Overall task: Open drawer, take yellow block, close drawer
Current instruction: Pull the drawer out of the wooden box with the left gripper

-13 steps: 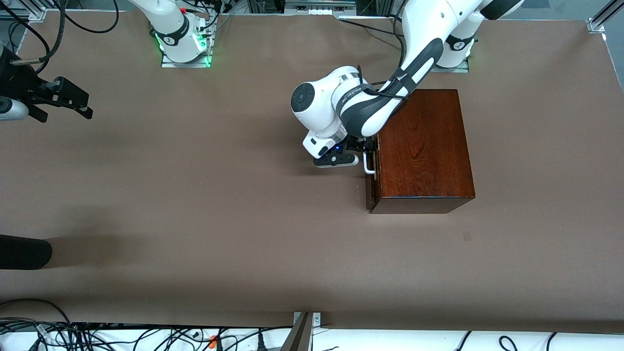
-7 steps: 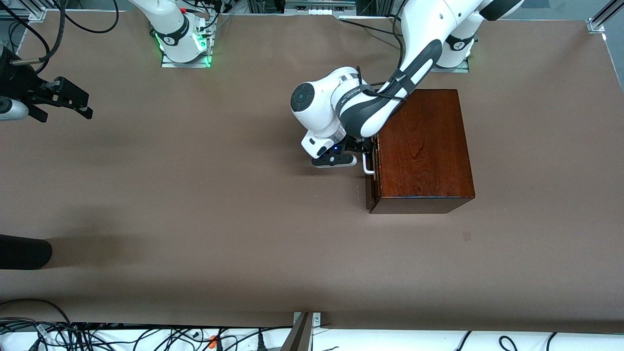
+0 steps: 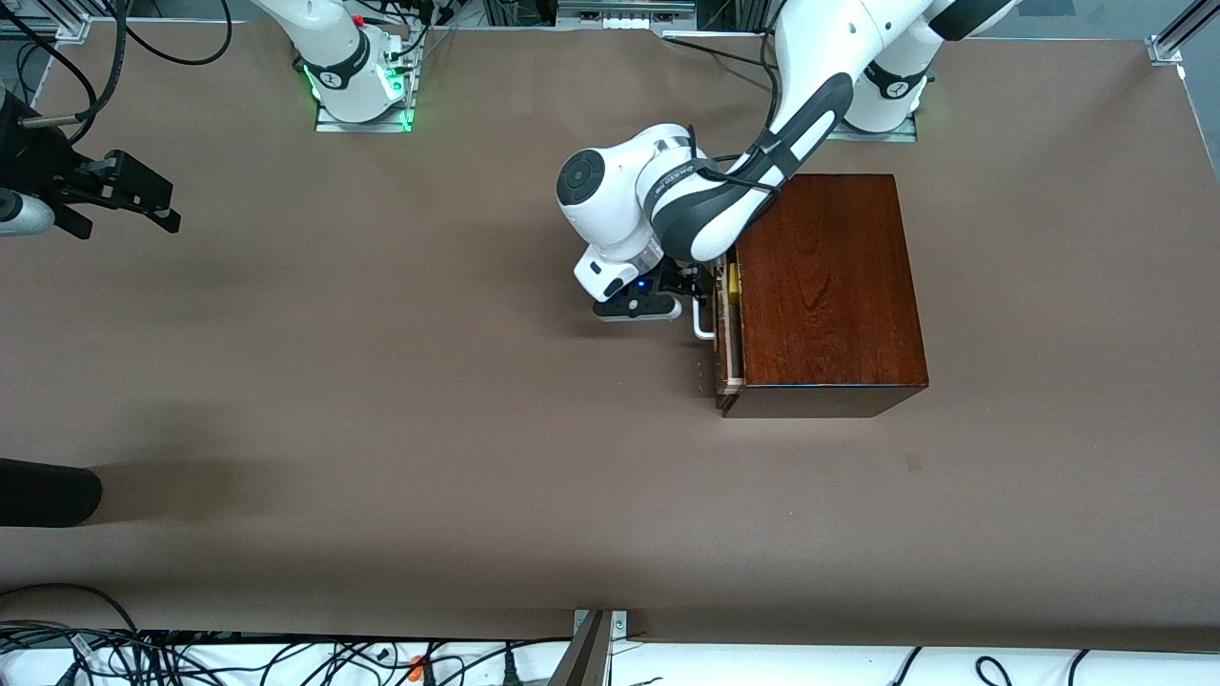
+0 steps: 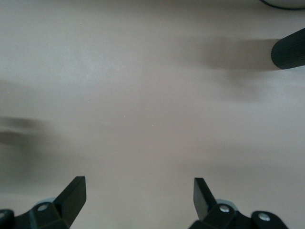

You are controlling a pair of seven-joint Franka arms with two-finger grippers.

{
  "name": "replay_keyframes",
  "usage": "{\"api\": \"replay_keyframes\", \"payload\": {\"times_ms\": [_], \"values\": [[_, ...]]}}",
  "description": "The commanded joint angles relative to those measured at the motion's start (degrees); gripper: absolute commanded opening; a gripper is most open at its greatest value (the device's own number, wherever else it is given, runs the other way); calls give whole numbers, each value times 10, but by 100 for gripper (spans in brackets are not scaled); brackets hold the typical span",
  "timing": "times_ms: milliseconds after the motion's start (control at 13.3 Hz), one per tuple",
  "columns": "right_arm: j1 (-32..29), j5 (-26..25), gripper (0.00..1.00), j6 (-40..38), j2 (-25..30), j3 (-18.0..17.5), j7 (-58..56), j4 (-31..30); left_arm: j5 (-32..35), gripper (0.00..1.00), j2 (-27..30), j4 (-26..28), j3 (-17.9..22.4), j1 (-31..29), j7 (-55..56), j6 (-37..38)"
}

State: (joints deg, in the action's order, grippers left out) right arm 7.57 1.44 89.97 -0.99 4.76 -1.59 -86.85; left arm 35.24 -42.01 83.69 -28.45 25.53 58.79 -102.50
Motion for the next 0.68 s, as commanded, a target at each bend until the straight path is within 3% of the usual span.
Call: {"api": "replay_keyframes", "payload": {"times_ms": [0, 601], "values": [[-2, 5, 100, -5, -2, 0, 3, 9, -11, 100, -45, -67, -2, 33, 24, -6], [-2, 5, 100, -6, -2, 0, 3, 9, -11, 100, -79, -127, -2, 69, 58, -5]]}}
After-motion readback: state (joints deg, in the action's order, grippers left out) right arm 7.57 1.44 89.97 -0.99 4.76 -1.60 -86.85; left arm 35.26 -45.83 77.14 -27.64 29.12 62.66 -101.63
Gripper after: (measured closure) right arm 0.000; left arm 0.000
